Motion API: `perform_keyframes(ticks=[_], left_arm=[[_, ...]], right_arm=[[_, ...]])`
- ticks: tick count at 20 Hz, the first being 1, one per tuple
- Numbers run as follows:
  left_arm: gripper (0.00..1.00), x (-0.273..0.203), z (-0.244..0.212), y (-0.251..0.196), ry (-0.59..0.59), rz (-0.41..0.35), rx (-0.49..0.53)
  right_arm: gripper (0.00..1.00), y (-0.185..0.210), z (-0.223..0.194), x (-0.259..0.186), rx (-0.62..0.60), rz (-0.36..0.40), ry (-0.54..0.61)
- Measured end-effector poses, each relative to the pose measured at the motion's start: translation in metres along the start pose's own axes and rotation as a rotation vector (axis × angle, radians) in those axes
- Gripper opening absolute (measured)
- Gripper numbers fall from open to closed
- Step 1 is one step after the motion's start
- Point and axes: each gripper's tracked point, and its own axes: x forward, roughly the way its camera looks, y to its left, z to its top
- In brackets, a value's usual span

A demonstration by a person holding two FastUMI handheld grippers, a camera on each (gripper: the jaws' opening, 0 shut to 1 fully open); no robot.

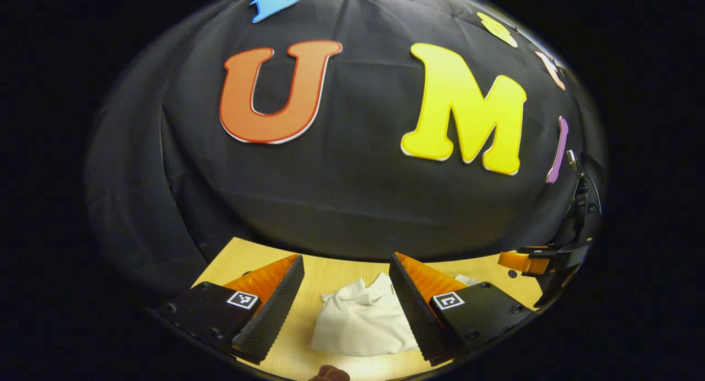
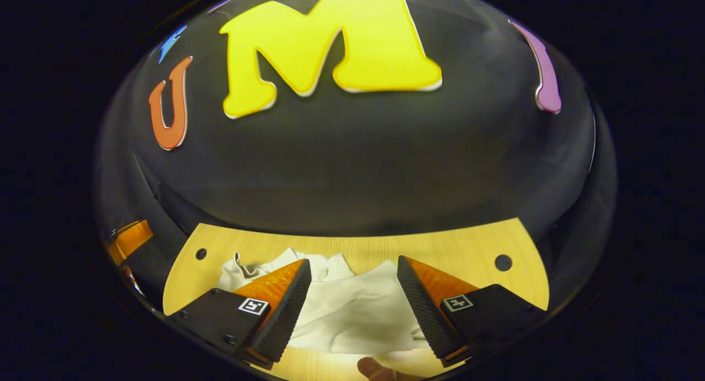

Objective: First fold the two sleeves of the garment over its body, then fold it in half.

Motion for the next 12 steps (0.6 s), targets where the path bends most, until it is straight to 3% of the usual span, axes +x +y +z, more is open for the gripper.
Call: perform_keyframes(ticks=[1,6,12], left_arm=[[0.99,-0.009,-0.001,0.002,-0.03,-0.001,0.0],[0.98,-0.012,-0.027,0.004,-0.147,0.04,0.043],[0.98,-0.021,-0.021,-0.007,-0.212,0.036,0.065]], right_arm=[[0.94,0.002,0.013,-0.023,-0.008,-0.007,-0.047],[0.98,0.005,0.062,-0.139,-0.04,-0.071,-0.306],[0.97,0.018,0.061,-0.25,-0.081,-0.099,-0.424]])
